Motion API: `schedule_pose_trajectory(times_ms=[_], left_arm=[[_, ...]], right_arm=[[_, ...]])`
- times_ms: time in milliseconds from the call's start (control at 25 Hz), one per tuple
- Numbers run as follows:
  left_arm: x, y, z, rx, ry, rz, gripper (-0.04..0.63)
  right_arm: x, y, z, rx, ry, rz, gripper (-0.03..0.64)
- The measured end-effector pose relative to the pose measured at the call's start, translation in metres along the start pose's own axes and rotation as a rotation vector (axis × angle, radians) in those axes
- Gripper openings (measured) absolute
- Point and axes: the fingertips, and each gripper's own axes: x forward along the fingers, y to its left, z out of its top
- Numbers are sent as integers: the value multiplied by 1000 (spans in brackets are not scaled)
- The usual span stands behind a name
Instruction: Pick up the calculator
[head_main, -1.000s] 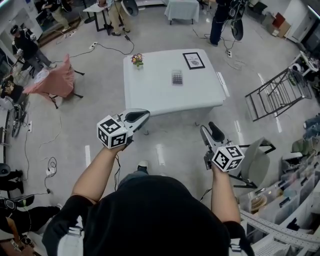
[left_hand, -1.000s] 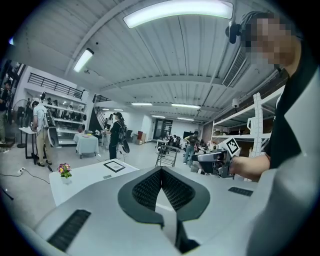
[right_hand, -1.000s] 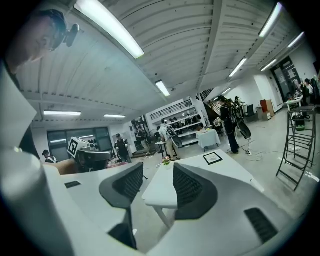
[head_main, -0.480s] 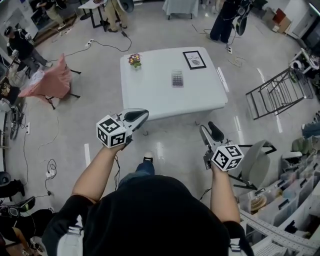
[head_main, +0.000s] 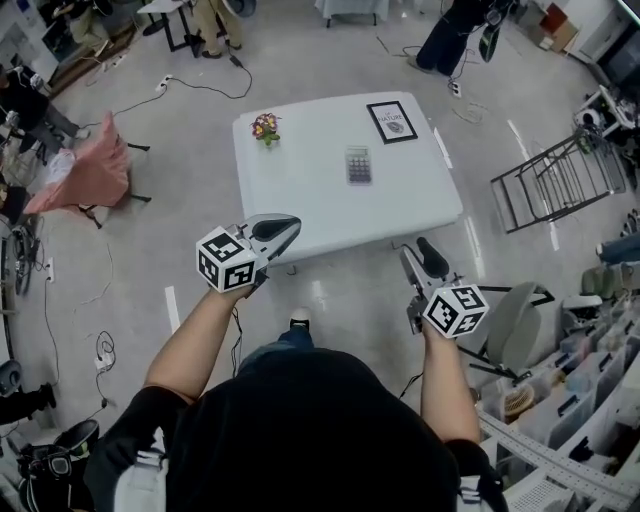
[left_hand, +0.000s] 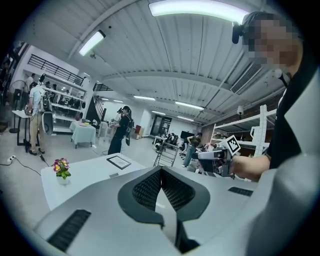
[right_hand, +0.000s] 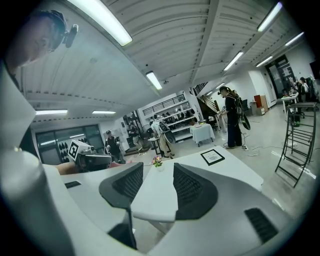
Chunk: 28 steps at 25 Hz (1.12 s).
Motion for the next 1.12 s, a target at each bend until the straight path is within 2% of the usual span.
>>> schedule_pose_trajectory(times_ms=[440, 800, 1120], left_arm=[[-11, 74, 15, -26, -14, -49, 20], [-21, 86, 28, -5, -24, -85, 20], [-21, 96, 22, -17, -19, -78, 20]], right_arm=[[51, 21, 15, -5, -7, -56, 199], [60, 36, 33, -18, -41, -80, 199], [71, 32, 33, -9, -35, -71, 199]])
